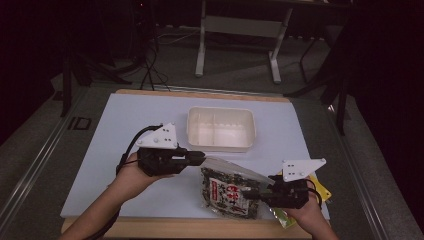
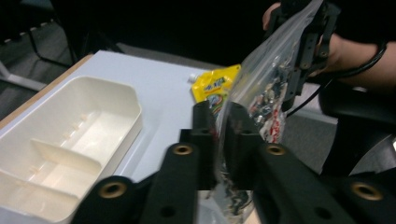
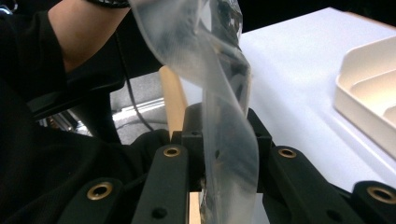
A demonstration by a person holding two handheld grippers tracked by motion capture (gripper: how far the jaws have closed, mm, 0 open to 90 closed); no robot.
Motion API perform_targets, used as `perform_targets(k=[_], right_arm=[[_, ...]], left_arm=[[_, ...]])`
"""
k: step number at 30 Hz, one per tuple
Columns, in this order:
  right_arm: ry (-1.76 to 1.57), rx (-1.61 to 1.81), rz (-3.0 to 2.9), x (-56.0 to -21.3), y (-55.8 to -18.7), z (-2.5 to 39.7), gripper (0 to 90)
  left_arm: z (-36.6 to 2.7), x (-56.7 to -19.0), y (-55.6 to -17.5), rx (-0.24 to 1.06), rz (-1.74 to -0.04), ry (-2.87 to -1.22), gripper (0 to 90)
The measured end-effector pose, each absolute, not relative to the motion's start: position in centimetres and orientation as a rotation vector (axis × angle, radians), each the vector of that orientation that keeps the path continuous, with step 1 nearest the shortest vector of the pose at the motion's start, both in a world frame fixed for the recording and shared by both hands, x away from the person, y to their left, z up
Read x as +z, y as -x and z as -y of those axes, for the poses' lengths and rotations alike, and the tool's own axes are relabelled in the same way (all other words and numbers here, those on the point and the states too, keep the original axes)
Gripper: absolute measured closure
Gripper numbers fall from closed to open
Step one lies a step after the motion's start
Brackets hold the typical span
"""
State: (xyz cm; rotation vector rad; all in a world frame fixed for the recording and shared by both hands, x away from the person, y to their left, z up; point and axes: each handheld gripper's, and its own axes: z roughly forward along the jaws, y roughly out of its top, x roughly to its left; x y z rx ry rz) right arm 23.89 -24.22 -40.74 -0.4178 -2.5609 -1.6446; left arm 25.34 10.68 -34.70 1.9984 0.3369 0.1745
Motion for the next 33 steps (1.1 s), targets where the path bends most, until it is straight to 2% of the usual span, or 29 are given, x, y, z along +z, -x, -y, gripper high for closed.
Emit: perform_targets(k=[2, 3, 4, 6, 13, 14, 15, 16, 17, 20, 22, 33], right_arm=[[0.423, -1.649, 2.569, -40.6, -23.9, 24.3, 76.4], [0.433, -1.655, 2.578, -40.4, -24.0, 24.3, 76.4], [0.453, -1.665, 2.601, -40.0, -24.1, 24.5, 76.5], [0.468, -1.689, 2.597, -39.6, -24.2, 24.8, 76.5], [0.532, -1.767, 2.609, -38.0, -24.9, 26.0, 76.6], [0.532, -1.767, 2.609, -38.0, -24.9, 26.0, 76.6], [0.532, -1.767, 2.609, -38.0, -24.9, 26.0, 76.6], [0.549, -1.8, 2.618, -37.0, -25.3, 26.3, 76.6], [0.555, -1.808, 2.616, -36.8, -25.4, 26.4, 76.6], [0.566, -1.832, 2.616, -36.3, -25.8, 26.5, 76.6], [0.585, -1.859, 2.622, -35.4, -26.6, 26.4, 76.6], [0.648, -1.948, 2.629, -33.1, -29.5, 25.8, 76.6]], left_arm=[[-10.7, -34.7, -25.3, 0.184, -0.34, -1.986, 72.1], [-10.7, -34.7, -25.3, 0.184, -0.34, -1.986, 72.1], [-11.3, -34.8, -25.5, 0.197, -0.375, -1.939, 59.0], [-11.8, -34.9, -25.6, 0.221, -0.415, -1.907, 50.4], [-13.3, -35.5, -26.0, 0.239, -0.507, -1.822, 24.9], [-13.4, -35.7, -26.0, 0.247, -0.52, -1.809, 24.9], [-13.4, -35.7, -26.0, 0.247, -0.52, -1.809, 21.3], [-13.6, -36.1, -25.8, 0.275, -0.52, -1.806, 13.3], [-13.6, -36.3, -25.6, 0.307, -0.532, -1.797, 13.2], [-13.7, -36.7, -25.6, 0.31, -0.537, -1.77, 4.2], [-14.0, -37.5, -25.5, 0.317, -0.566, -1.766, 2.0], [-14.6, -41.4, -24.8, 0.3, -0.621, -1.744, 1.5]])
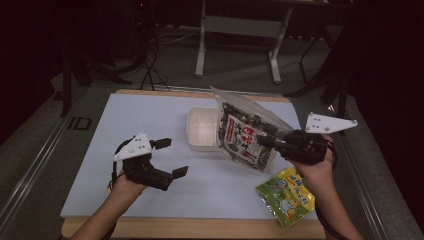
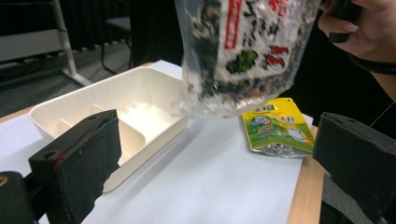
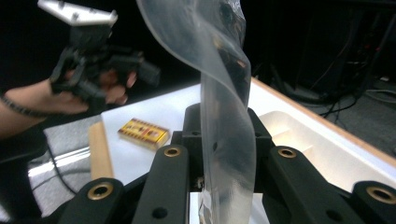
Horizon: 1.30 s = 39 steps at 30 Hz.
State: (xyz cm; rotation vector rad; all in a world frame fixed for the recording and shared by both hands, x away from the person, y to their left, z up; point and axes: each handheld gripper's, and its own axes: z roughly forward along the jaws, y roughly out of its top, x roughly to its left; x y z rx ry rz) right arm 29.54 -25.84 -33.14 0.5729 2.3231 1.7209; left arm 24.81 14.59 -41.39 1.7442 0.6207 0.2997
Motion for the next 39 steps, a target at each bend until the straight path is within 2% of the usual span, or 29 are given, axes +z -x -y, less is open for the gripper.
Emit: perform_targets(k=[15, 26, 39], right_arm=[[-0.759, 1.674, -2.171, -33.6, -34.3, 25.1, 76.6], [-0.855, 1.663, -2.113, -35.3, -37.3, 24.6, 76.6], [-0.911, 1.62, -2.133, -38.2, -41.0, 23.2, 76.6]], left_arm=[[-15.1, -46.2, -23.5, 0.346, -0.642, -1.744, 1.6], [-15.1, -49.0, -23.0, 0.317, -0.682, -1.758, 1.6], [-15.4, -49.4, -23.0, 0.313, -0.687, -1.741, 1.6]])
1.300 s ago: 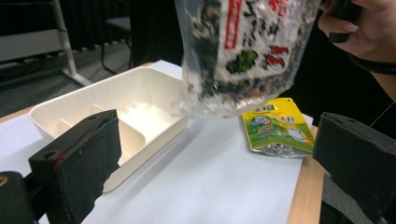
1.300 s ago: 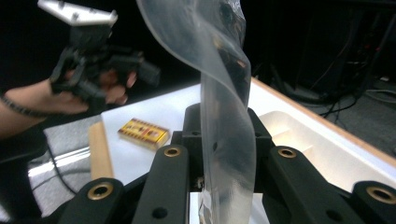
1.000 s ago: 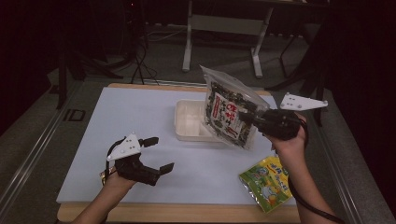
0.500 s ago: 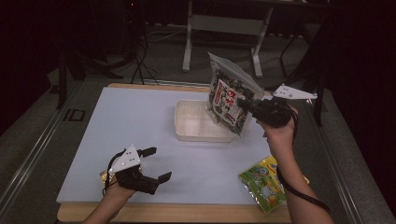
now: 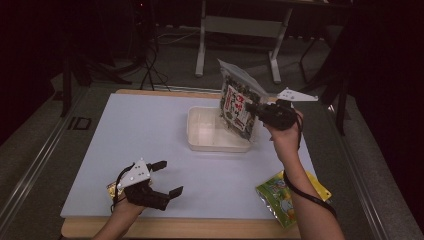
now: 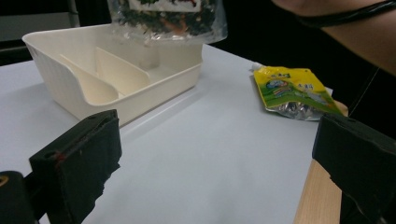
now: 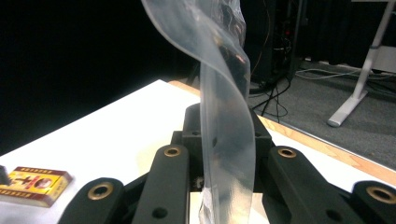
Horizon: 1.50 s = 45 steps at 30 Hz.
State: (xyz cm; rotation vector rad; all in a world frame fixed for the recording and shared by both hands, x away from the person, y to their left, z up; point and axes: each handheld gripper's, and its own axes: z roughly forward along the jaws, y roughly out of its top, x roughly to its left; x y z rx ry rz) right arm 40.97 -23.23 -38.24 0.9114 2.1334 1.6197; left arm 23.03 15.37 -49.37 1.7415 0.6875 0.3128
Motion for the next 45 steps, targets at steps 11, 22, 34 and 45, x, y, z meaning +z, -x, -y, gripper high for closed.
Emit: perform_targets(k=[11, 22, 34, 45], right_arm=[[-0.898, 1.595, -2.157, -40.7, -42.4, 22.2, 76.6], [-0.924, 1.598, -2.166, -42.7, -43.5, 22.3, 76.6], [-0.98, 1.647, -2.153, -44.1, -44.1, 22.8, 76.5], [-0.99, 1.678, -2.129, -44.8, -44.1, 22.9, 76.5]], left_arm=[[-15.6, -49.7, -23.2, 0.297, -0.689, -1.746, 1.6], [-15.6, -50.0, -23.3, 0.291, -0.693, -1.746, 1.7], [-15.6, -50.3, -23.3, 0.265, -0.699, -1.754, 1.7], [-15.8, -50.4, -23.3, 0.262, -0.707, -1.745, 1.7]])
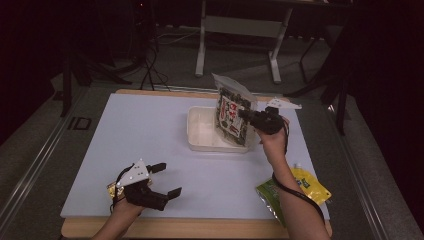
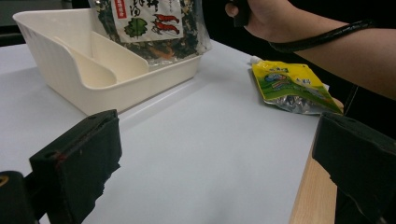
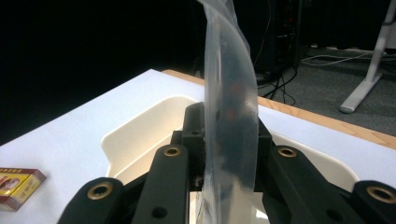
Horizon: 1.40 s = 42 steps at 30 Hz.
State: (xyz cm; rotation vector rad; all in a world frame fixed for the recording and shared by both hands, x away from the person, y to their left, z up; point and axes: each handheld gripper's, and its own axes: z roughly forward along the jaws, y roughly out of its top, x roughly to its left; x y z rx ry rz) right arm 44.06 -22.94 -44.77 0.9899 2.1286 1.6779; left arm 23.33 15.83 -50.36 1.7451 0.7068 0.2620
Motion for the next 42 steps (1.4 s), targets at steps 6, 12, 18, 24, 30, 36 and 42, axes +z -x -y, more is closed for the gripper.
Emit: perform_targets(k=[6, 12, 18, 24, 30, 36, 42], right_arm=[[-0.989, 1.68, -2.128, -44.9, -44.2, 23.0, 76.5], [-1.0, 1.71, -2.107, -45.3, -44.1, 23.3, 76.4], [-0.99, 1.701, -2.111, -45.4, -43.9, 23.5, 76.2], [-0.991, 1.681, -2.101, -45.5, -44.1, 23.9, 75.2], [-1.016, 1.67, -2.089, -45.6, -44.6, 24.0, 74.6], [-1.059, 1.689, -2.076, -45.9, -45.3, 24.2, 74.3], [-1.075, 1.677, -2.099, -46.7, -45.1, 23.9, 74.5]], left_arm=[[-15.8, -50.4, -23.3, 0.255, -0.707, -1.747, 1.7], [-15.9, -50.4, -23.3, 0.251, -0.713, -1.737, 1.7], [-15.9, -50.4, -23.3, 0.248, -0.712, -1.739, 1.7], [-16.1, -50.4, -23.3, 0.249, -0.715, -1.733, 2.4], [-16.2, -50.4, -23.3, 0.252, -0.714, -1.733, 2.4], [-16.1, -50.4, -23.3, 0.249, -0.712, -1.731, 2.4], [-16.0, -50.4, -23.2, 0.243, -0.711, -1.735, 2.4]])
